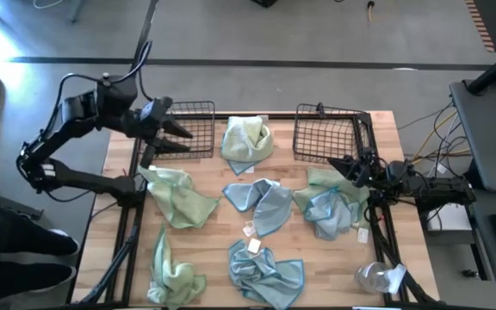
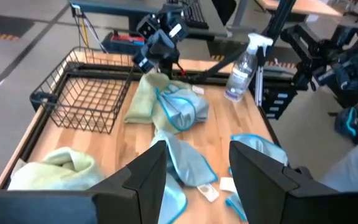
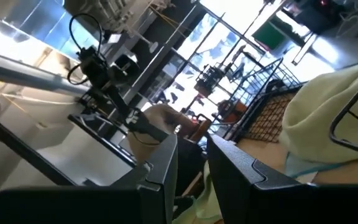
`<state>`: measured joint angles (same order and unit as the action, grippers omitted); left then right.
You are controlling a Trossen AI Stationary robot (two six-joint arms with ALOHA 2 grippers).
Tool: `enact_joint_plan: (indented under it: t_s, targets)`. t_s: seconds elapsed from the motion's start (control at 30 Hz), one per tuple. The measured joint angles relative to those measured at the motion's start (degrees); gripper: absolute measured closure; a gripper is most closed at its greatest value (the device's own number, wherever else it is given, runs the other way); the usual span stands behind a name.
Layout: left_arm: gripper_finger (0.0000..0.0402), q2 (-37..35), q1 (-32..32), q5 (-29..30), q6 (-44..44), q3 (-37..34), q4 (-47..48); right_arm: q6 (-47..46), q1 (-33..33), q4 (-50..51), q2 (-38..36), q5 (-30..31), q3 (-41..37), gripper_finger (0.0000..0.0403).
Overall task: Sort microfiber towel by color & place in baskets
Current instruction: Put the blue microfiber towel into the left wire basket
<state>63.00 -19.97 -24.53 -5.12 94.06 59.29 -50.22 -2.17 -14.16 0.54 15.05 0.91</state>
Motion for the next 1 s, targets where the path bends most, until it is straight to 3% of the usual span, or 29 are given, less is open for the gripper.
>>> enact_joint_plan:
  t_s: [0.17,0.3,0.43,0.7,1.0]
  targets:
    - [0.0242,1.04,0.00,0.00,-0.53,0.57,1.62,2.33,0.02,-2.31,0.23,0.02,2.25,0.0321]
    - [0.0242,1.17,0.00,0.02,-1.82,-1.71,1.86,9.01,0.00,2.67,2.89,0.03,9.25,0.0321]
    - [0.0242,0.55,0.00,0.02,-1.93,-6.36,2.20,13.88,0.00,16.28,9.62,-1.63,19.44,0.0321]
    - [0.0242,-1.45,0.00,0.00,-1.00,-15.22,2.19,22.12,0.00,42.85,30.97,-6.26,42.50,0.0321]
    - [0.0242,-3.10,0.00,-0.02,1.37,-18.98,6.99,28.33,0.00,78.29,50.99,-7.69,68.38,0.0321]
